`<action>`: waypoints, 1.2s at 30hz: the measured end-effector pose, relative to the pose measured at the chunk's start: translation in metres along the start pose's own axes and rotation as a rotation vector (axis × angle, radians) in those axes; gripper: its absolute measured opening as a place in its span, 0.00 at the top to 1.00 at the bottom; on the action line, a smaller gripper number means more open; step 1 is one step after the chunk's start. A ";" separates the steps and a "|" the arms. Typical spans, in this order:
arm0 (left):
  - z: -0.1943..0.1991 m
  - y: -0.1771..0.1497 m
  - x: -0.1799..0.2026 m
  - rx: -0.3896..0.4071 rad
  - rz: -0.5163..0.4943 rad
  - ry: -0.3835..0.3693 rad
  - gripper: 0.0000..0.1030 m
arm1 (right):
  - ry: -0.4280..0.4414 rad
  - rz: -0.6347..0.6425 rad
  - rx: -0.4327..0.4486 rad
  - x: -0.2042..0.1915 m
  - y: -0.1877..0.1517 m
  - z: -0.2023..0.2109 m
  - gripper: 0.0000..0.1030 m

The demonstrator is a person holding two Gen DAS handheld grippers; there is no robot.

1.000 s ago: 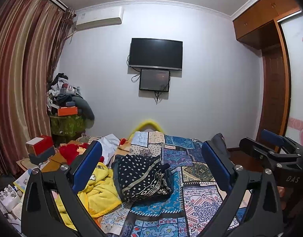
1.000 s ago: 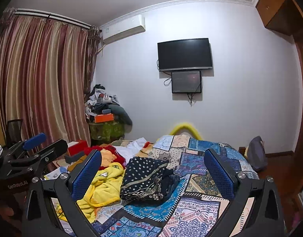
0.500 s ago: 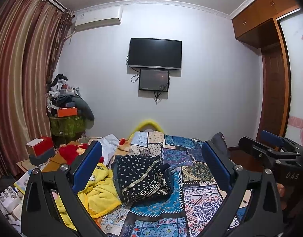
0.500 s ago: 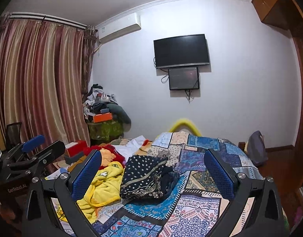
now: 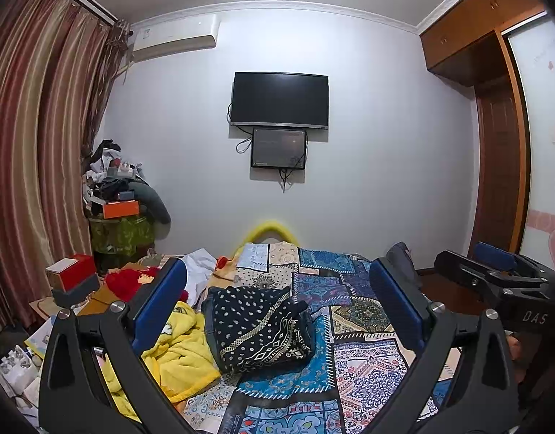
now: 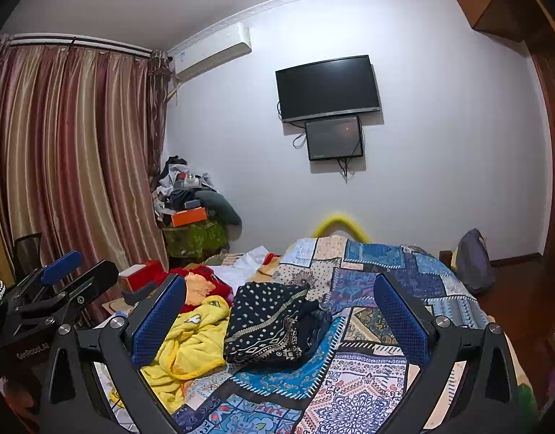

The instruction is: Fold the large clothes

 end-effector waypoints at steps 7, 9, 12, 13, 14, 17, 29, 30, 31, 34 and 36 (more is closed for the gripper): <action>-0.002 0.000 -0.001 -0.008 0.002 -0.016 0.01 | 0.000 0.000 0.002 0.000 0.001 0.001 0.00; -0.002 0.000 -0.002 -0.010 0.002 -0.022 0.01 | 0.001 0.000 0.002 0.000 0.001 0.001 0.00; -0.003 0.001 -0.003 -0.014 0.002 -0.032 0.01 | -0.002 -0.001 0.003 0.001 0.001 0.001 0.00; -0.003 0.001 -0.003 -0.015 0.003 -0.035 0.01 | -0.003 -0.002 0.003 0.002 0.001 0.001 0.00; -0.004 0.001 -0.003 -0.020 0.000 -0.042 0.01 | -0.003 -0.003 0.002 0.003 0.002 0.001 0.00; -0.005 0.000 -0.004 -0.027 -0.001 -0.049 0.01 | -0.001 -0.003 0.003 0.003 0.002 0.002 0.00; -0.004 -0.002 -0.002 -0.033 -0.011 -0.066 0.01 | -0.012 0.008 0.007 0.006 0.003 0.002 0.00; -0.005 -0.002 -0.003 -0.034 -0.011 -0.068 0.01 | -0.013 0.009 0.008 0.007 0.003 0.002 0.00; -0.005 -0.002 -0.003 -0.034 -0.013 -0.067 0.01 | -0.013 0.009 0.008 0.007 0.003 0.002 0.00; -0.006 -0.002 -0.004 -0.038 -0.014 -0.072 0.01 | -0.013 0.009 0.006 0.007 0.002 0.002 0.00; -0.007 -0.004 -0.005 -0.041 -0.010 -0.073 0.00 | -0.013 0.009 0.002 0.007 0.001 0.002 0.00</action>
Point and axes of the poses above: each gripper's, at about its wrist camera, not at the fingertips, and z roughly against the way its jaws point, x to its right, y to its top, the point moved 9 cm from there along -z, roughly the way its jaws point, and after that the axes turned 2 degrees about z, right-handed, at the moved point
